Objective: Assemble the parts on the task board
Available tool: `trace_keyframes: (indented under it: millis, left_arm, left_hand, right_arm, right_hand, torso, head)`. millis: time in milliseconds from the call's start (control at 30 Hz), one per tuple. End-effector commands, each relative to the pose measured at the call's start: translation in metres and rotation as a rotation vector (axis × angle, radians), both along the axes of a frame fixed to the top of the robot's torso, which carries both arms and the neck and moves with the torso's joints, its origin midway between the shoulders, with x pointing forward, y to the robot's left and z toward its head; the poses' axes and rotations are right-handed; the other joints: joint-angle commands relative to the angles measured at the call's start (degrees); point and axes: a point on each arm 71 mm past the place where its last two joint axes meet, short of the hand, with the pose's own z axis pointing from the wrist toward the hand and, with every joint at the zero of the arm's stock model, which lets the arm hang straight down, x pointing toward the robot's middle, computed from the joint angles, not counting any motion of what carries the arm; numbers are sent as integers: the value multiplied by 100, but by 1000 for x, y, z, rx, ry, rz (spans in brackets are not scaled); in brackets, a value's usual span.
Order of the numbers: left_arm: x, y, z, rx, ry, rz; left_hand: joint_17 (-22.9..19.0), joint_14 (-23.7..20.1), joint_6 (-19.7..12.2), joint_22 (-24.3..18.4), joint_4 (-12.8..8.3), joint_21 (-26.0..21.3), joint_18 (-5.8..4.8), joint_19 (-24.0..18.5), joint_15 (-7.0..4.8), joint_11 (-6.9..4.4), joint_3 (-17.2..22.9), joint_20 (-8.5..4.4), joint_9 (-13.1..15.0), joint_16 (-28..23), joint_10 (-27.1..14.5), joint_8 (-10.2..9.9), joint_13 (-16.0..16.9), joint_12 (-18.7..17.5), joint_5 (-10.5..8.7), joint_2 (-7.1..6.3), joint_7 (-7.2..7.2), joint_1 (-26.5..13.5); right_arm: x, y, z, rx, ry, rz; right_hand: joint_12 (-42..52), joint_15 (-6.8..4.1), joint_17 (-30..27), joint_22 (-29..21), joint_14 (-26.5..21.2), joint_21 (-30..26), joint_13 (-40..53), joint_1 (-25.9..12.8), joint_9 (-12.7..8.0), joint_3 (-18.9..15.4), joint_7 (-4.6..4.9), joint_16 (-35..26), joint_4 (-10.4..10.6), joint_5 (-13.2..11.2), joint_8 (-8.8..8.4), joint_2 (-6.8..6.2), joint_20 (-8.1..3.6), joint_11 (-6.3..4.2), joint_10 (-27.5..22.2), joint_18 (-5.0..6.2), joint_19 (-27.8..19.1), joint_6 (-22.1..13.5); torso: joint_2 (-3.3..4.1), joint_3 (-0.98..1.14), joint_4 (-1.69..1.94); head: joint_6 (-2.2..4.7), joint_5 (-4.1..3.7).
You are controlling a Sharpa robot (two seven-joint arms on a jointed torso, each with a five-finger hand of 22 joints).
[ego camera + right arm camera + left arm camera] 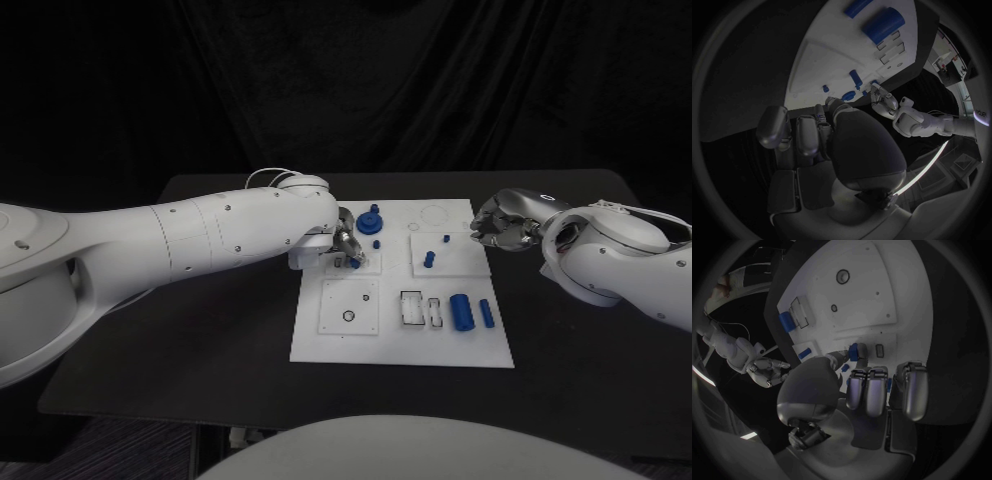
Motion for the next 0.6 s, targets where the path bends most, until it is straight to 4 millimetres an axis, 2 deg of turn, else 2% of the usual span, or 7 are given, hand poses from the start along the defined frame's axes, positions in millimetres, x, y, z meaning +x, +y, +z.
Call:
trace_keyframes:
  millis: [33, 167, 200, 267, 333, 467, 600]
  left_arm:
    - [-5, 0, -7, 13, 30, -12]
    - [-5, 2, -7, 15, 31, -8]
    - [-5, 2, -7, 15, 30, -7]
    - [-5, 3, -7, 13, 28, -4]
    - [-5, 4, -7, 11, 24, 0]
    - [-5, 6, -6, -1, 10, 10]
    - [-5, 8, -6, -11, -3, 24]
  left_hand:
    - [1506, 595, -40, 1277, -48, -17, 95, 190, 7, 19, -34, -8, -7, 15, 597, -40, 1508, -3, -12, 13, -21, -36]
    - [1506, 595, -30, 1279, -105, -11, 94, 193, 5, 16, -51, -8, -20, 15, 597, -49, 1508, -3, 99, 43, -23, -14]
    - [1506, 595, -29, 1278, -137, -16, 95, 191, 3, 15, -52, -8, -27, 15, 597, -55, 1508, -3, 182, 53, -25, 0]
    - [1506, 595, -28, 1279, -146, -13, 94, 193, 3, 14, -52, -8, -29, 15, 597, -57, 1508, -3, 204, 55, -25, 3]
    - [1506, 595, -13, 1280, -191, -10, 93, 195, 1, 10, -47, -10, -35, 15, 597, -58, 1508, -3, 320, 68, -30, 16]
    - [1506, 595, 17, 1286, -247, 8, 89, 206, -6, 1, -21, -14, -34, 15, 597, -46, 1508, -3, 399, 68, -44, 42]
    - [1506, 595, 22, 1290, -264, 21, 86, 214, -8, -3, -8, -15, -33, 15, 597, -43, 1508, -3, 389, 67, -48, 51]
  right_arm:
    - [0, -1, -2, -11, 15, -12]
    - [0, -2, -2, -11, 16, -14]
    - [0, -2, -2, -11, 16, -14]
    - [0, -2, -2, -11, 16, -15]
    - [0, -2, -2, -11, 16, -15]
    - [0, -2, -2, -10, 15, -15]
    - [0, -3, -2, -10, 14, -16]
  right_hand:
    - [-22, 27, -9, 269, 126, -23, 287, -14, -5, 32, 7, -31, 1, 31, 34, 20, -1, 8, -28, 100, -42, 27]
    - [-22, 27, -9, 269, 126, -23, 287, -14, -5, 32, 7, -31, 1, 31, 34, 20, -1, 8, -28, 100, -42, 27]
    - [-22, 27, -9, 269, 126, -23, 287, -14, -5, 32, 7, -31, 1, 31, 34, 20, -1, 8, -28, 100, -42, 27]
    - [-22, 27, -9, 269, 126, -23, 287, -14, -5, 32, 7, -31, 1, 31, 34, 20, -1, 8, -28, 100, -42, 27]
    - [-25, 28, -16, 263, 124, -39, 282, -16, -7, 36, 7, -37, 3, 31, 34, 23, -1, 8, -33, 103, -46, 28]
    - [-28, 28, -22, 260, 123, -47, 276, -16, -7, 37, 7, -42, 3, 31, 35, 23, -1, 8, -38, 105, -48, 28]
    - [-30, 28, -24, 258, 122, -51, 273, -16, -7, 37, 7, -44, 3, 31, 35, 23, -1, 8, -40, 105, -50, 28]
  torso:
    - [1, -3, -5]
    - [-3, 1, -2]
    - [-3, 0, -2]
    - [-3, 0, -2]
    - [-3, 0, -2]
    - [-6, 2, -6]
    - [-6, 2, -6]
  head:
    - [0, 6]
    - [0, 4]
    - [0, 4]
    - [0, 0]
    - [0, -3]
    - [0, 4]
    - [0, -10]
